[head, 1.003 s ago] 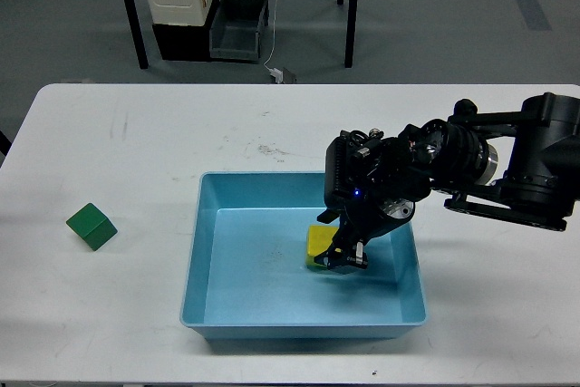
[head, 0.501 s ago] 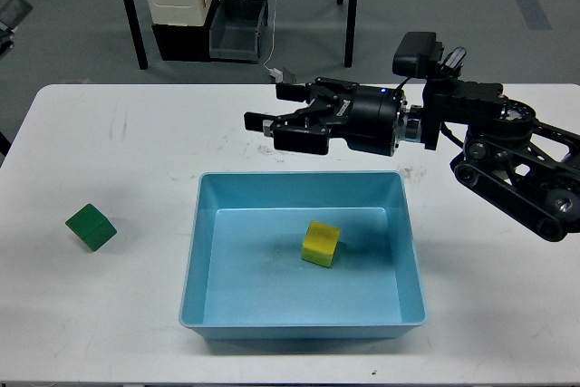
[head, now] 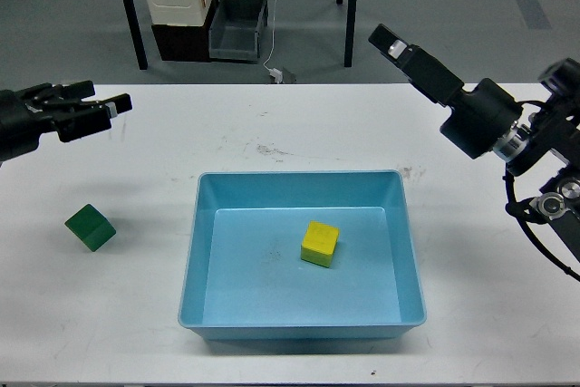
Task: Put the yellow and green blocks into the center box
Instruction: 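Lower the left gripper onto the green cube and grasp it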
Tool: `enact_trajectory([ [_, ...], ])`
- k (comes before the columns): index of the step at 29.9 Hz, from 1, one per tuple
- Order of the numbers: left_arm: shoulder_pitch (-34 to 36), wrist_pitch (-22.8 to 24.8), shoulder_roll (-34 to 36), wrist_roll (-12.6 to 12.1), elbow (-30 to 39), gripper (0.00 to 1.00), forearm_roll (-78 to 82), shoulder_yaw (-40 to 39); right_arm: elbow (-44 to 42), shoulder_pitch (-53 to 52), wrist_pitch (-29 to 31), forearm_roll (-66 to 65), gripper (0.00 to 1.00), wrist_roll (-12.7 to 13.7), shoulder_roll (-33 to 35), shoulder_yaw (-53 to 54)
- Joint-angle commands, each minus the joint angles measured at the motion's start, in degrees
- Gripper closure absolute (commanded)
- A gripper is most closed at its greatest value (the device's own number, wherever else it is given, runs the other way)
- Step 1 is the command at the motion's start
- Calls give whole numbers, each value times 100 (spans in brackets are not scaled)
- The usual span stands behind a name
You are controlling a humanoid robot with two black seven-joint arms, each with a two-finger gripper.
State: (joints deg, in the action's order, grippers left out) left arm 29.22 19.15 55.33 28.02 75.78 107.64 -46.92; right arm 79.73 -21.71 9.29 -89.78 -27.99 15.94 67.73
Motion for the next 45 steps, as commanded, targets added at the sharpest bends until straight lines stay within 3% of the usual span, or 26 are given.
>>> enact_trajectory([
  [1, 741, -43, 373, -2, 122, 1, 301, 1436, 200, 719, -392, 713, 3, -1, -4, 670],
  [6, 1709, 9, 391, -2, 60, 1, 1065, 3002, 175, 1370, -604, 1761, 3, -1, 207, 1120],
  [11, 2290, 71, 347, -2, -98, 1, 1391, 3812, 175, 1924, -631, 1903, 3, -1, 339, 1313],
  [20, 2343, 703, 303, -2, -230, 1, 1611, 4174, 148, 2470, -762, 1903, 3, -1, 331, 1489],
  [38, 2281, 660, -303, -2, -1012, 1, 1559, 4350, 113, 2672, -947, 2342, 3, -1, 278, 1463],
  [45, 2255, 502, -409, -2, -1153, 21, 1567, 4350, -1, 2672, -947, 2342, 3, -1, 278, 1480],
])
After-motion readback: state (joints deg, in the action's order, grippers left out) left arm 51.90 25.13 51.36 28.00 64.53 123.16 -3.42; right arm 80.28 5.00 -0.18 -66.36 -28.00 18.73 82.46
